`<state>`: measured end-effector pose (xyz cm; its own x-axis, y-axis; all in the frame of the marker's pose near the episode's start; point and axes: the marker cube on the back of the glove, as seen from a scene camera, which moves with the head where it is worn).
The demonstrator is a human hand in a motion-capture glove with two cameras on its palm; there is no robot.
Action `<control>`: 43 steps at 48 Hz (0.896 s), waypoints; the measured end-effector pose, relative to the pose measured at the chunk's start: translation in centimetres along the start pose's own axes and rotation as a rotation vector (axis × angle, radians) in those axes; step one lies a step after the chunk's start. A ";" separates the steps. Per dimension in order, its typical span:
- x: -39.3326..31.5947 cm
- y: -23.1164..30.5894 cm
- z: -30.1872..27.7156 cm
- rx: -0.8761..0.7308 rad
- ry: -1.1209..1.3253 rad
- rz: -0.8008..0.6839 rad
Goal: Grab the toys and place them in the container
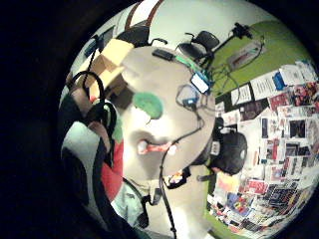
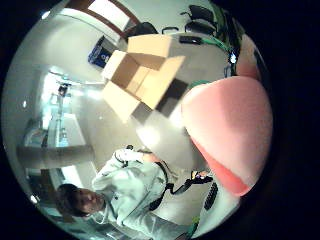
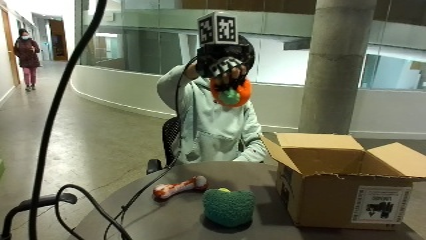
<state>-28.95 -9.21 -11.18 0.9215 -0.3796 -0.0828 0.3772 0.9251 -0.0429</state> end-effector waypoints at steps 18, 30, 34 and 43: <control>-15.6 -10.2 -0.1 0.433 -0.177 -0.151; -18.1 -12.8 5.1 0.123 -0.369 -0.165; -17.1 -12.4 5.0 0.112 -0.324 -0.170; -12.6 -10.3 3.2 0.107 -0.216 -0.182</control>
<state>-44.16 -13.92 -6.51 0.8317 -0.5396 0.1304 0.5354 0.8418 0.0687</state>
